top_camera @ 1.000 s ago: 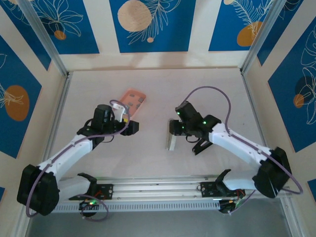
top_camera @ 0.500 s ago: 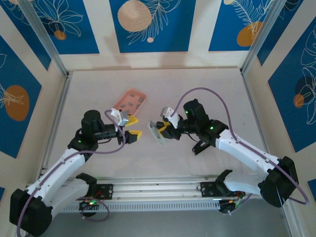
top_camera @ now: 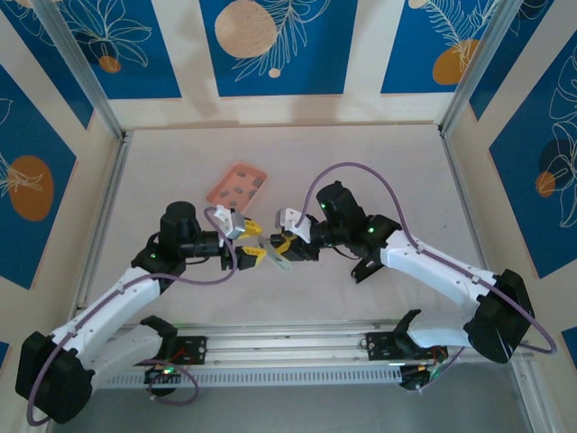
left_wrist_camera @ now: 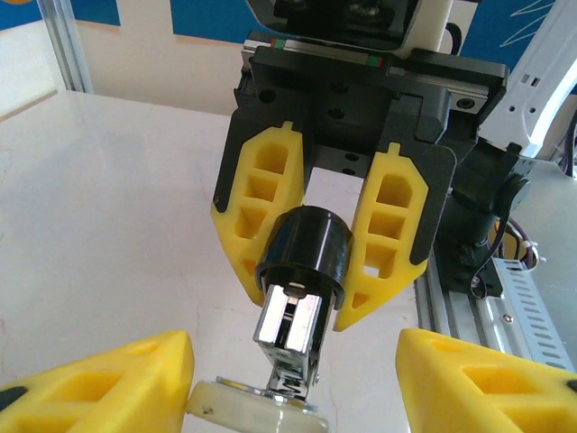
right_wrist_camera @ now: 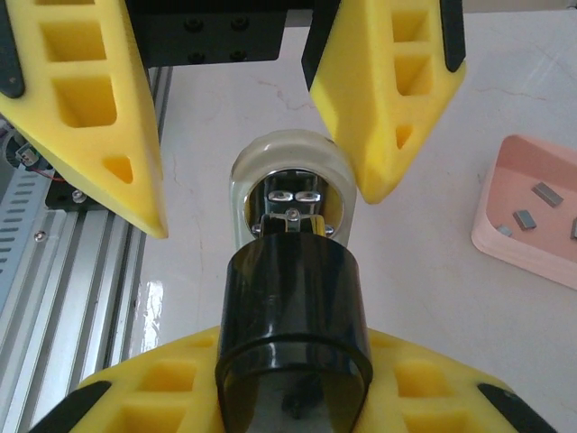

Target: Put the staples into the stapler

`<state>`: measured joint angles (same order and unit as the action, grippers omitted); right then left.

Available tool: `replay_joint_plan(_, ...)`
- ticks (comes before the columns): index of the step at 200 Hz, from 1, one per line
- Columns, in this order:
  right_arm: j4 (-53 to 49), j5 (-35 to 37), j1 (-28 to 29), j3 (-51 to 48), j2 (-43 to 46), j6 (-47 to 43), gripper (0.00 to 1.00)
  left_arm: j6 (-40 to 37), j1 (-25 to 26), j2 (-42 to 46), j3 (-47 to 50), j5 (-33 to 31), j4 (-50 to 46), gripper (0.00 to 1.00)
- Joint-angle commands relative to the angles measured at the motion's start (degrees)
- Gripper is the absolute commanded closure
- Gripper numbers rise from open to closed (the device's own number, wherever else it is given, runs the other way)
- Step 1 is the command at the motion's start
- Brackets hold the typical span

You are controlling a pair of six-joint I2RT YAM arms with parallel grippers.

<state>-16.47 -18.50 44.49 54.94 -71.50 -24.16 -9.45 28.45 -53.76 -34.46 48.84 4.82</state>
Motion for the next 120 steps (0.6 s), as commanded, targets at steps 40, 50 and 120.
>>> replay_joint_plan(40, 1.6, -4.7, 0.4, 4.8, -1.6, -2.5, 1.0, -4.9, 1.4, 0.5, -1.4, -0.2, -6.0, 0.52)
replay_joint_plan(50, 1.5, -4.6, 0.4, 5.0, -1.7, -2.8, 1.0, -5.0, 1.4, 0.7, -1.3, -1.0, -6.1, 0.55)
replay_joint_plan(120, 2.3, -4.8, -1.3, 4.1, 2.5, -1.6, 1.0, -4.7, 1.4, 3.6, 2.0, -12.2, -6.8, 0.67)
